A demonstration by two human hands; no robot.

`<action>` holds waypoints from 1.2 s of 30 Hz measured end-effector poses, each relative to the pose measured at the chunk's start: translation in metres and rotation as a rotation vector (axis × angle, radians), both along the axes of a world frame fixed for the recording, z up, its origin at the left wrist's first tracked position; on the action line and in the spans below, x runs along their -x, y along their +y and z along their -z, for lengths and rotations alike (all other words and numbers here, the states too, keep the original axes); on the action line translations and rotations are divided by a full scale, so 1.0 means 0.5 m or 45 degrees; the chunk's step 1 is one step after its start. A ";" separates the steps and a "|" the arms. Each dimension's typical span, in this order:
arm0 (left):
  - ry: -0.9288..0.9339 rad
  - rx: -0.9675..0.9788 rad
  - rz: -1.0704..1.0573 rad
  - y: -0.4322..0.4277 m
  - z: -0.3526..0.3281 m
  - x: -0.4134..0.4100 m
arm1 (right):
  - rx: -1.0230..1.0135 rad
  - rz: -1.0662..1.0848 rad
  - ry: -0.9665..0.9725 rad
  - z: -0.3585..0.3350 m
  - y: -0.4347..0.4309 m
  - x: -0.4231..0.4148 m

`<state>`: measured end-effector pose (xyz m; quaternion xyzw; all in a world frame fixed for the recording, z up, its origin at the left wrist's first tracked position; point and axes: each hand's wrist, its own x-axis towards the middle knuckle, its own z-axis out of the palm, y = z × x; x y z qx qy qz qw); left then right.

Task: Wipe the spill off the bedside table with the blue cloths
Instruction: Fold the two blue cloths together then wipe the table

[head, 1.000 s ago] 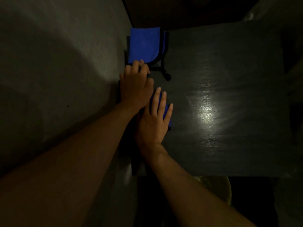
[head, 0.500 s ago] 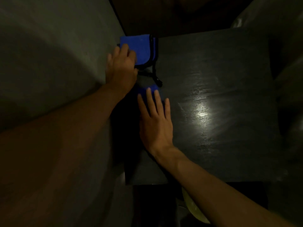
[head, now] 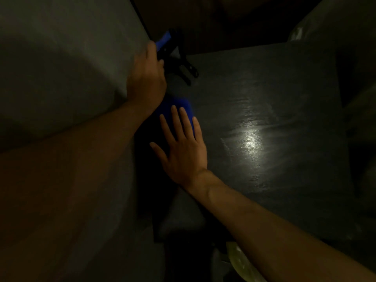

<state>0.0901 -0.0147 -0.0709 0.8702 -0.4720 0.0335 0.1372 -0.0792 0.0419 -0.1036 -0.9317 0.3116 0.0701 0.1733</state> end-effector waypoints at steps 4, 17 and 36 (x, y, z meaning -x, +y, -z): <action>0.065 0.075 -0.189 -0.037 -0.032 -0.023 | -0.049 0.062 -0.056 -0.005 -0.054 -0.064; -0.093 0.312 -0.073 -0.054 -0.042 -0.025 | -0.036 0.074 0.006 -0.009 -0.171 -0.171; 0.277 0.151 0.231 -0.031 0.007 0.196 | -0.855 0.946 -0.771 -0.084 -0.403 -0.024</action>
